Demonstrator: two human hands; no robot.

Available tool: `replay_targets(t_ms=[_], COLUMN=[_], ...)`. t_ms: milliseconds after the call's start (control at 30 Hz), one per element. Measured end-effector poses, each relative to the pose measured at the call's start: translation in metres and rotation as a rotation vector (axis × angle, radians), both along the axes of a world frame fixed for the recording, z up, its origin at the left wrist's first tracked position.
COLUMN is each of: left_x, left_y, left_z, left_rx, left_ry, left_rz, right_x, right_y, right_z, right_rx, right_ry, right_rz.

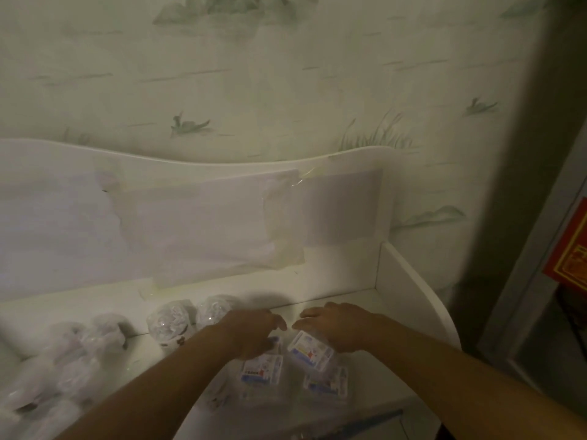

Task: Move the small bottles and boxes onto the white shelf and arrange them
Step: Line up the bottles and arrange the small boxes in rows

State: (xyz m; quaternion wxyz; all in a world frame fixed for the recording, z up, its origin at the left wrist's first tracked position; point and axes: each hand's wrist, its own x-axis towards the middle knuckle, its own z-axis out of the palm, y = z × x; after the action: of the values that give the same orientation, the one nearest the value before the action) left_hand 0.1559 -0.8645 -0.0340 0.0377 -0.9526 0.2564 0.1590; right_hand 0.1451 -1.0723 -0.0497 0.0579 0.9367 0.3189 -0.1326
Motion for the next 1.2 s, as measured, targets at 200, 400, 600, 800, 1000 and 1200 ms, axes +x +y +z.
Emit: replay_targets(t_ms=[200,400,600,800,1000,1200], left_x=[-0.001,-0.013,-0.016,0.013,0.027,0.033], left_y=[-0.015,-0.038,-0.044,-0.017,-0.006,-0.022], left_z=[0.002,0.005,0.006,0.004,-0.017,-0.031], left_rx=[-0.182,-0.05,-0.07,-0.138,-0.19,-0.247], left_ry=[0.062,0.139,-0.019,-0.12,-0.143,-0.118], left_rz=[-0.097,-0.233,-0.229,0.048,0.139,0.125], right_x=[0.002,0.007,0.0,0.011,0.018,0.024], right_y=[-0.008,-0.013,-0.016,-0.038,-0.052,-0.065], right_z=[-0.01,-0.022,-0.019,-0.013,-0.016,-0.027], right_rx=[0.062,0.201,0.218,0.27,0.268,0.27], right_ry=[0.021,-0.013,-0.016,-0.043,-0.108,-0.064], right_rz=[-0.145,-0.256,-0.238,-0.423,-0.497,-0.552])
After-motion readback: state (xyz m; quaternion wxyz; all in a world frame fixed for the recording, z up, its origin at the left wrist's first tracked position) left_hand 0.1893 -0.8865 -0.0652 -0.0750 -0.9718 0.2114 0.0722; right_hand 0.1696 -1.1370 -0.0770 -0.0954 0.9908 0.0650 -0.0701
